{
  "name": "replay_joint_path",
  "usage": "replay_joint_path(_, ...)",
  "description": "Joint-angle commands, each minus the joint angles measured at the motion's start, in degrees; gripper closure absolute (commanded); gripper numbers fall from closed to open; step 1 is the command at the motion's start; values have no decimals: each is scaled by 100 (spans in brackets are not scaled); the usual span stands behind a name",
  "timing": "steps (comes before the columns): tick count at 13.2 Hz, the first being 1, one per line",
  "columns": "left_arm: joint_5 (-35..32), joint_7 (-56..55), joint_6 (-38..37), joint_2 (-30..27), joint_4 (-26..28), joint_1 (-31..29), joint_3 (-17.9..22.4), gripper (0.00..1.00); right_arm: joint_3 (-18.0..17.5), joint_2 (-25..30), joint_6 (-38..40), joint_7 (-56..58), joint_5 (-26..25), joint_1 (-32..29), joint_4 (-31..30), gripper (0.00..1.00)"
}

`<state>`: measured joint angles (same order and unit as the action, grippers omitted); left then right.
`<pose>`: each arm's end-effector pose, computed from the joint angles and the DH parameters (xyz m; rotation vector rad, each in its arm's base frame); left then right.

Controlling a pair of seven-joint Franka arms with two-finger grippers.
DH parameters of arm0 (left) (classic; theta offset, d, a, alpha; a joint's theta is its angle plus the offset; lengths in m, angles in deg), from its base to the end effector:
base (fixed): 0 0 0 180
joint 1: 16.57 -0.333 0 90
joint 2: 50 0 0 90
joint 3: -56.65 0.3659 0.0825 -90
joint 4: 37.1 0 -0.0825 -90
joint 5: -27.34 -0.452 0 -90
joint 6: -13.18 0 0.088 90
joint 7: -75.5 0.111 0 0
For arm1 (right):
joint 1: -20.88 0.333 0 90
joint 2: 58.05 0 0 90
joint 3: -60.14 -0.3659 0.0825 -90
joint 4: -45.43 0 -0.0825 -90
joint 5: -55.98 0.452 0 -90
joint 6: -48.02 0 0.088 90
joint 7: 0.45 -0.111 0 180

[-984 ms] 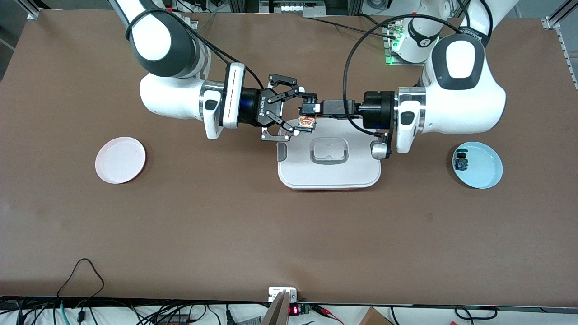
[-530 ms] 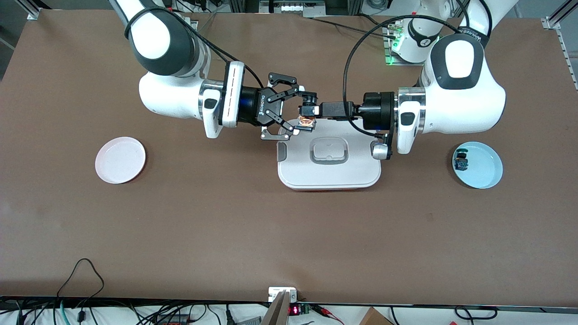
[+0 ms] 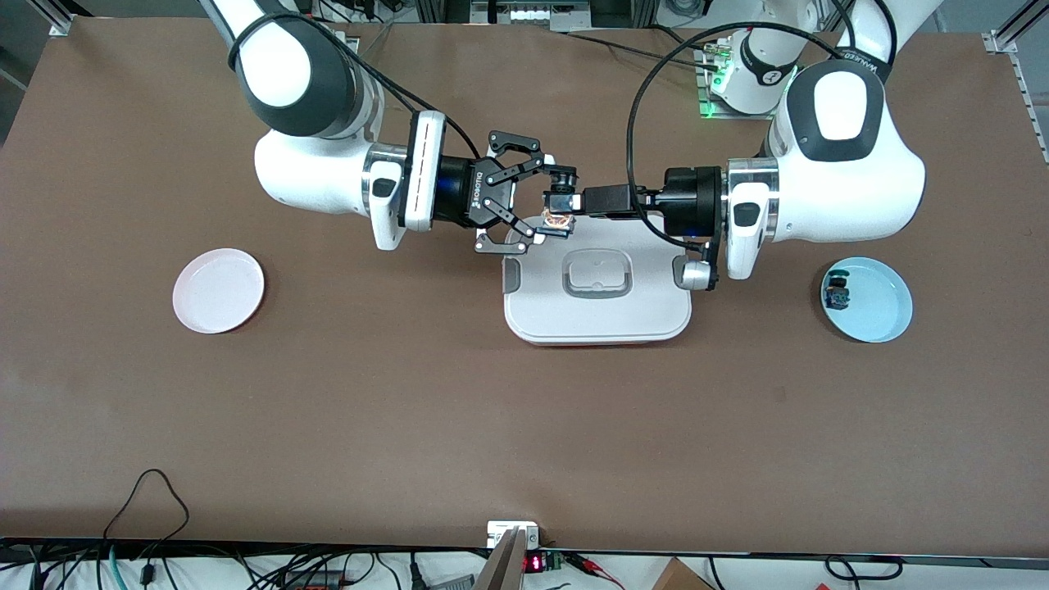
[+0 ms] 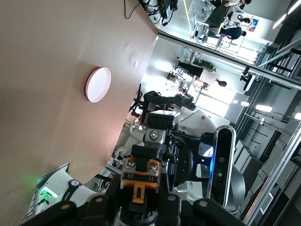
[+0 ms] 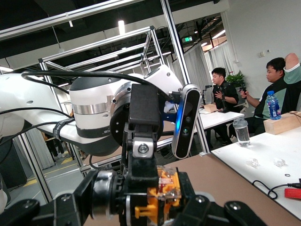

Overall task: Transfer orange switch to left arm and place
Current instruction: 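Open the right gripper and withdraw while the left gripper pulls the switch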

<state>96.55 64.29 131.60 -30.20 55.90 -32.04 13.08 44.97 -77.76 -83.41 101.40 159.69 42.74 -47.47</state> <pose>0.6685 -0.3313 0.5559 1.7997 0.2980 -0.3480 0.6239 0.4666 0.5140 -1.4206 -0.9297 -1.0691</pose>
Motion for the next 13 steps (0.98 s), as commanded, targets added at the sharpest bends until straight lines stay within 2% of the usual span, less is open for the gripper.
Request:
replay_joint_path(1, 128, -31, 15, -143, 78, -123, 15, 100, 13, 204, -85, 152, 131, 72, -246, 53)
replay_joint_path(2, 128, -31, 6, -143, 78, -140, 15, 100, 22, 213, -102, 160, 140, 55, -359, 1)
replay_joint_path(8, -73, -4, -555, -143, 26, -561, 67, 100, 57, 283, -67, -41, 175, -24, -527, 0)
replay_joint_path(11, -1256, 48, -1573, -134, 26, -1368, 59, 100, 241, 380, -6, -393, 96, -94, -676, 0)
replay_joint_path(13, -2432, 389, -2232, -116, 26, -1887, 59, 100, 486, 406, 195, -385, 44, -95, -825, 0)
